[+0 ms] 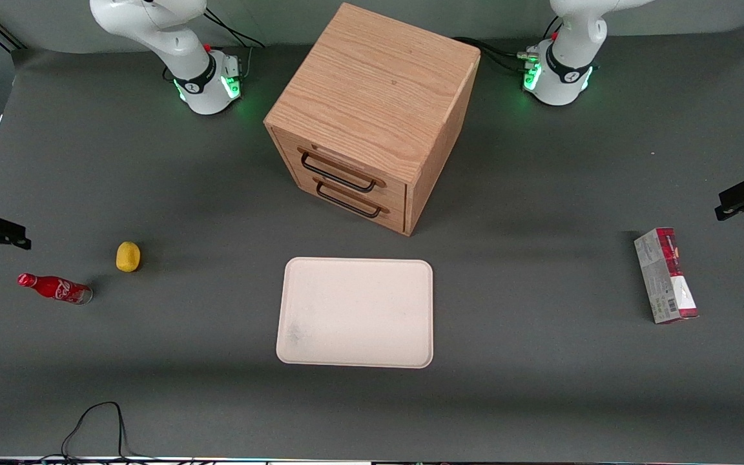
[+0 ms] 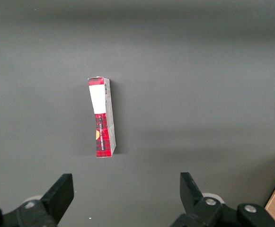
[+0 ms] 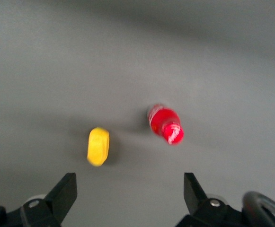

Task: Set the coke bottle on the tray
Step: 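Move the open right gripper down over the red Coca-Cola bottle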

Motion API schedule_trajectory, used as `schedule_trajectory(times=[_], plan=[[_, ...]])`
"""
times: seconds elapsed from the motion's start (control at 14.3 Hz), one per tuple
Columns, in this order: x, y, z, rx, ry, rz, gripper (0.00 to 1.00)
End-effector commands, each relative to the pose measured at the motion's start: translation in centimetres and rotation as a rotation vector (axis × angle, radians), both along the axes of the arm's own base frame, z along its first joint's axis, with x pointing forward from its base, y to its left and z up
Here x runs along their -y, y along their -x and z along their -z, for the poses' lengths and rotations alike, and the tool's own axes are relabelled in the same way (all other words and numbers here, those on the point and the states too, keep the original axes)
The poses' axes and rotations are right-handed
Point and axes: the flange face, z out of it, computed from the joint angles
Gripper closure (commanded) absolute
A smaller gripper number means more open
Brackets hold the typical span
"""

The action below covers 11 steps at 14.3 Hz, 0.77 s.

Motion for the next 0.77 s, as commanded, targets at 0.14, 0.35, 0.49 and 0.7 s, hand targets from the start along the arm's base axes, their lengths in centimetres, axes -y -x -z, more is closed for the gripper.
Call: schedule_trajectory(times=[0.14,0.35,0.49,0.7], plan=[[3.1,-1.8,5.9,0.024,-0.01,-0.033,0.0],[3.7,-1.7,7.7,0.018,0.003,-0.031,0.0],[4.0,-1.8,8.3,0.029,0.016,-0.048,0.0],[4.0,-1.9,9.7,0.043,-0.015,-0.08,0.08]])
